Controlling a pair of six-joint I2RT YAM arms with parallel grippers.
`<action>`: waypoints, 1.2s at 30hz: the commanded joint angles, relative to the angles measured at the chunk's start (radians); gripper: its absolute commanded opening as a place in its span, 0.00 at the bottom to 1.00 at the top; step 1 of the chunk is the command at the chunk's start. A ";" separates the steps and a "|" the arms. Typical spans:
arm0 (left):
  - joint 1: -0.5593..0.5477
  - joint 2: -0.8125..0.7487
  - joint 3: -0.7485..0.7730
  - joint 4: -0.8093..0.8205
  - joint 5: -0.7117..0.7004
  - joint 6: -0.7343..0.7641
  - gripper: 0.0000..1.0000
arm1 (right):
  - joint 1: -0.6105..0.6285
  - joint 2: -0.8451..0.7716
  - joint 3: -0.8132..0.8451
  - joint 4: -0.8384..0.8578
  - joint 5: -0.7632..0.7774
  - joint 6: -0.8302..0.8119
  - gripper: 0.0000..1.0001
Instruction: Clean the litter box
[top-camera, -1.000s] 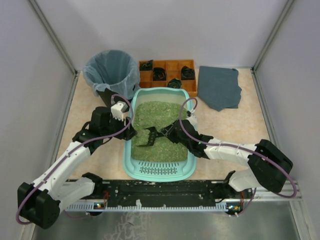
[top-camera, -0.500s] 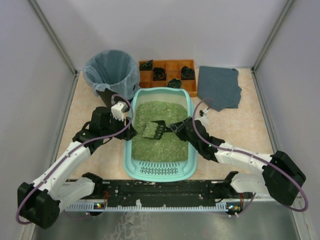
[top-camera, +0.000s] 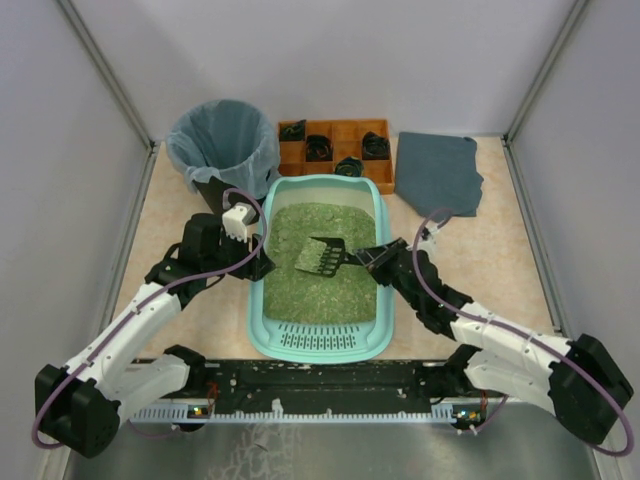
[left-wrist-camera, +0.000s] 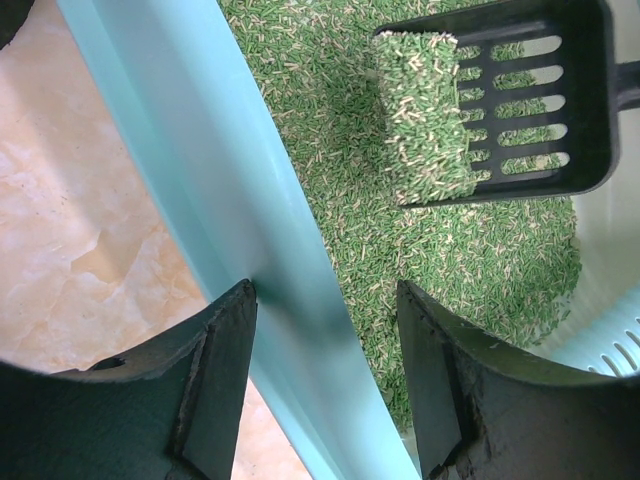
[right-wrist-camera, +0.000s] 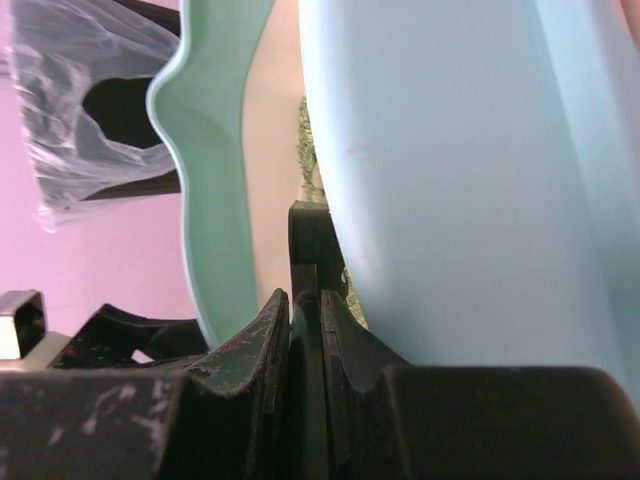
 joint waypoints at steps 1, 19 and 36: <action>-0.009 -0.001 0.007 0.007 0.022 0.002 0.63 | -0.075 -0.102 -0.060 0.143 -0.093 0.009 0.00; -0.012 -0.003 0.005 0.008 0.023 0.004 0.61 | -0.272 -0.133 -0.094 0.318 -0.360 0.051 0.00; -0.014 0.008 0.008 0.005 0.032 0.003 0.57 | -0.021 0.110 0.368 -0.312 -0.015 -0.254 0.00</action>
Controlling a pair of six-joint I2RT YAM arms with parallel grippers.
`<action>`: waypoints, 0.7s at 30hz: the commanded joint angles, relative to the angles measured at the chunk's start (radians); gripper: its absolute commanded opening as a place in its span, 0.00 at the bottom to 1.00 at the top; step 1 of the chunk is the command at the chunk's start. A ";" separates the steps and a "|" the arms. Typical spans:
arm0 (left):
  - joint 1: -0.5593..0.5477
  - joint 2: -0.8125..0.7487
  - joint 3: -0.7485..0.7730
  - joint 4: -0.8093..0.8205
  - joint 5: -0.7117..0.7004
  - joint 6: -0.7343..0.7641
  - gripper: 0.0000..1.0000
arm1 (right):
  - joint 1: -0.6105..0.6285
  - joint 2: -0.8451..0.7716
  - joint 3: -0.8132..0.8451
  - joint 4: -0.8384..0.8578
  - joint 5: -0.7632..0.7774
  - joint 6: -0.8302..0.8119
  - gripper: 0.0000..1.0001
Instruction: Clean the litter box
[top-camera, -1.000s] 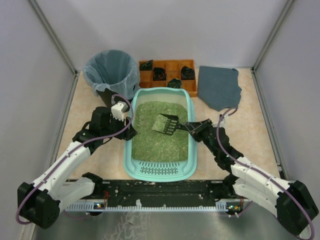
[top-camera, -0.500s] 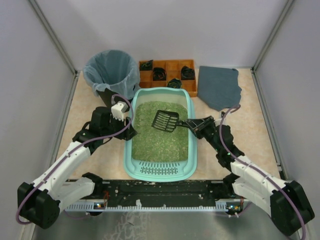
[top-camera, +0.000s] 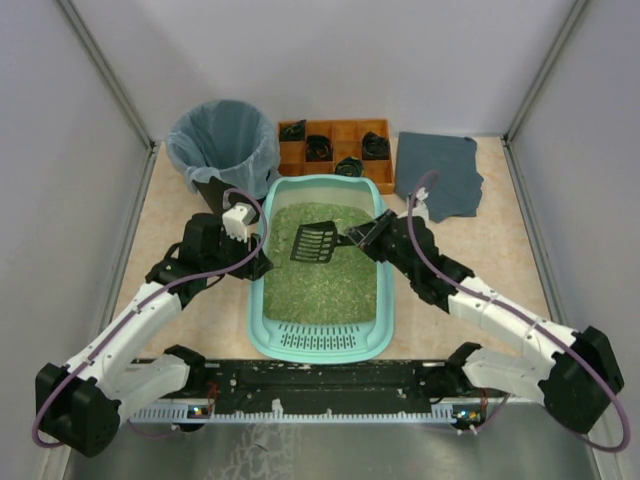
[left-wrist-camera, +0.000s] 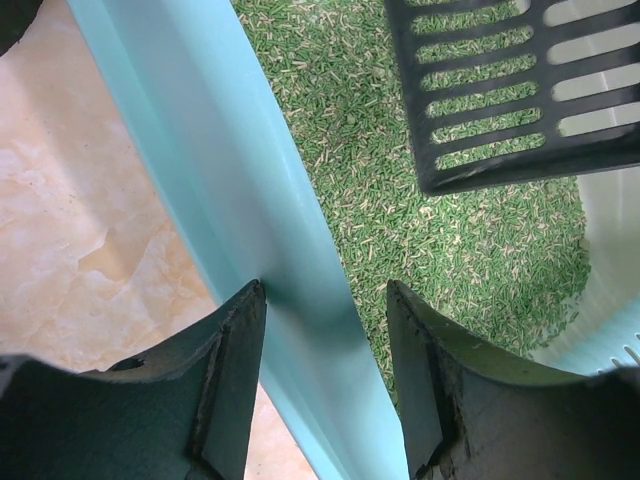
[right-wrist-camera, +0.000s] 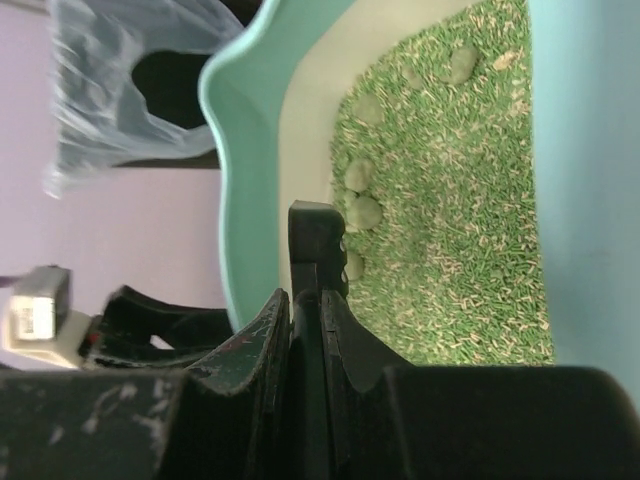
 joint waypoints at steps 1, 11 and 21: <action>-0.015 0.001 0.008 0.005 0.040 0.002 0.56 | 0.093 0.116 0.148 -0.151 0.180 -0.088 0.00; -0.016 0.002 0.009 0.005 0.040 0.004 0.56 | 0.174 0.370 0.409 -0.348 0.229 -0.149 0.00; -0.017 0.002 0.009 0.005 0.042 0.005 0.56 | 0.175 0.524 0.498 -0.402 0.122 -0.160 0.00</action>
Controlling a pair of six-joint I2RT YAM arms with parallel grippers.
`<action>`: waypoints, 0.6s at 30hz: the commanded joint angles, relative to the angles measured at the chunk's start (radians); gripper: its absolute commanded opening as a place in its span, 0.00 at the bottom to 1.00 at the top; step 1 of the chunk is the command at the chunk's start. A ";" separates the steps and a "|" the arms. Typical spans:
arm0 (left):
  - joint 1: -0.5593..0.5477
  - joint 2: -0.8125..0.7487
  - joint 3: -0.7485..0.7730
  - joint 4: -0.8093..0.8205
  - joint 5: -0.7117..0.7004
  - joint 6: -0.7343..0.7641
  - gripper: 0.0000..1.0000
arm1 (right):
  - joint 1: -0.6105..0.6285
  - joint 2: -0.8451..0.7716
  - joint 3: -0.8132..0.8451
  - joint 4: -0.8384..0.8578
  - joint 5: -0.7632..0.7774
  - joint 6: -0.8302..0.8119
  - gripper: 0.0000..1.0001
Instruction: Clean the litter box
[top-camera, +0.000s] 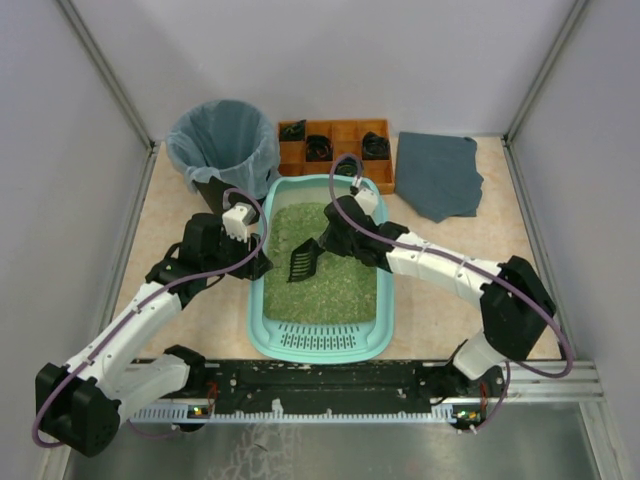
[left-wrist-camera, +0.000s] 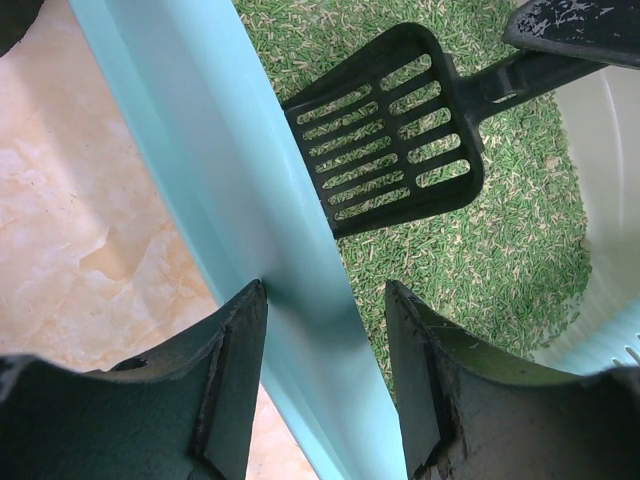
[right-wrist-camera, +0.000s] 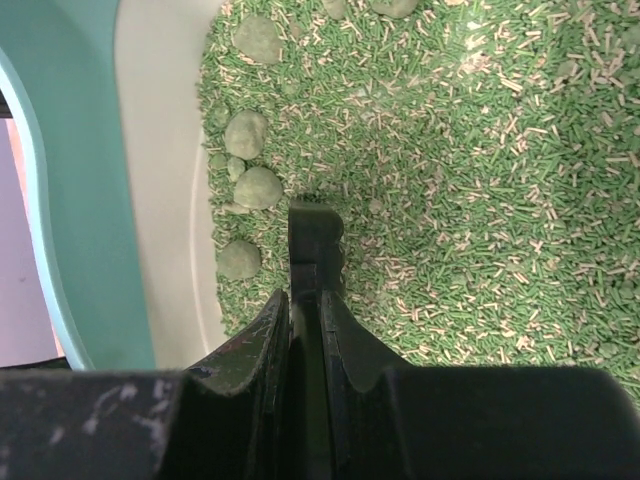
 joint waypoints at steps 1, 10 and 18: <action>-0.018 0.000 0.009 0.005 0.046 0.005 0.56 | 0.009 0.028 0.059 -0.029 -0.040 -0.020 0.00; -0.021 0.004 0.011 0.002 0.043 0.005 0.55 | 0.010 0.126 0.051 0.115 -0.237 -0.002 0.00; -0.029 0.003 0.011 0.000 0.036 0.005 0.56 | 0.010 0.198 -0.009 0.291 -0.383 0.019 0.00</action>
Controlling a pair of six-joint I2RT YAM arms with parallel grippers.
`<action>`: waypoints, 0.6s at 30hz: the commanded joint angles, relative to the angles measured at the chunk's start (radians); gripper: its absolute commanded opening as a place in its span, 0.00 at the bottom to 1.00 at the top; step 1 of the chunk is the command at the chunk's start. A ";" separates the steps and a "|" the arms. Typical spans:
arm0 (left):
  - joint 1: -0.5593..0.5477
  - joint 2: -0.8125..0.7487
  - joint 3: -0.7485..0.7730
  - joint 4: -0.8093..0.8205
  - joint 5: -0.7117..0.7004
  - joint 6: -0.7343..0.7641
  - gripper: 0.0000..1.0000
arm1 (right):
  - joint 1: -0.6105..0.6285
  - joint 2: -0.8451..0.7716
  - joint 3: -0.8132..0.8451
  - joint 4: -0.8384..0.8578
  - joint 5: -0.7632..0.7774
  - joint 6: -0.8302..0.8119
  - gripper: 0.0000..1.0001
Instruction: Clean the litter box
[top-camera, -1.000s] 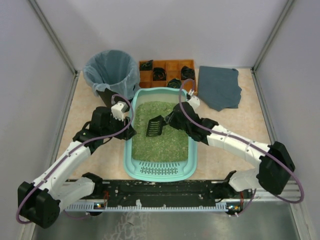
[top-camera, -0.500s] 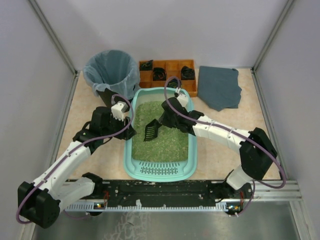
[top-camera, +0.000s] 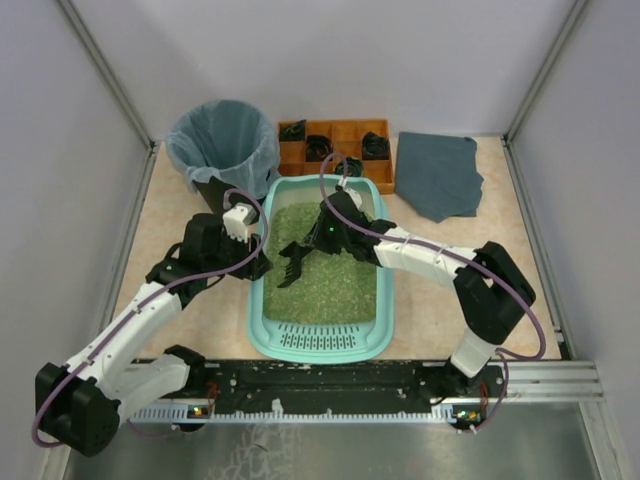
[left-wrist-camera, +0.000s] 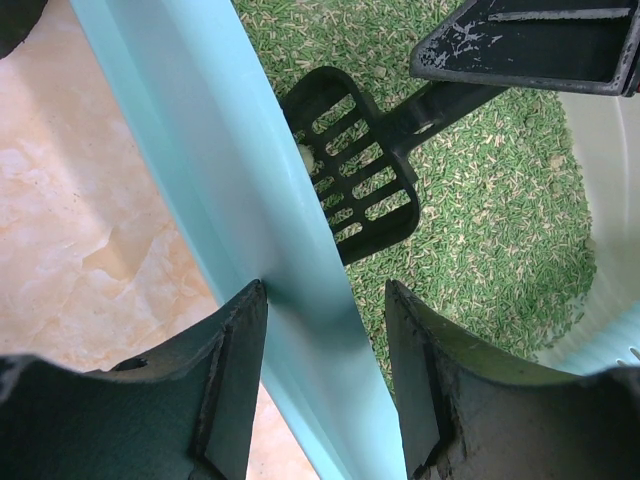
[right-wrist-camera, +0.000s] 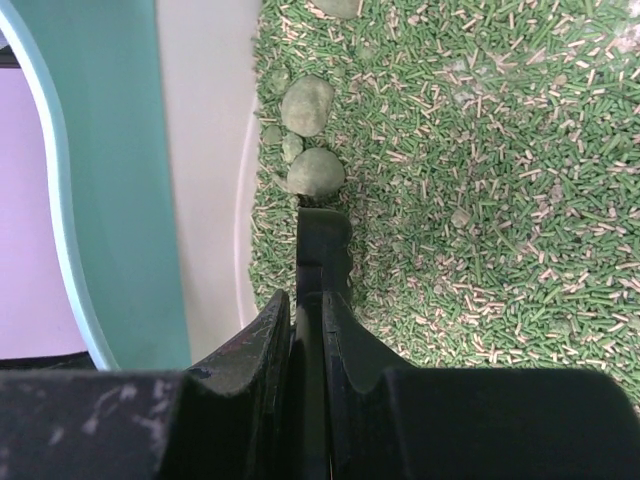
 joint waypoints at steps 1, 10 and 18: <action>-0.022 0.005 0.012 0.001 0.045 0.002 0.56 | 0.036 0.046 -0.045 0.130 -0.152 0.022 0.00; -0.026 0.005 0.011 0.001 0.041 0.002 0.56 | 0.011 -0.083 -0.150 0.160 -0.102 0.065 0.00; -0.027 0.003 0.012 0.000 0.040 0.002 0.56 | -0.016 -0.185 -0.261 0.265 -0.086 0.144 0.00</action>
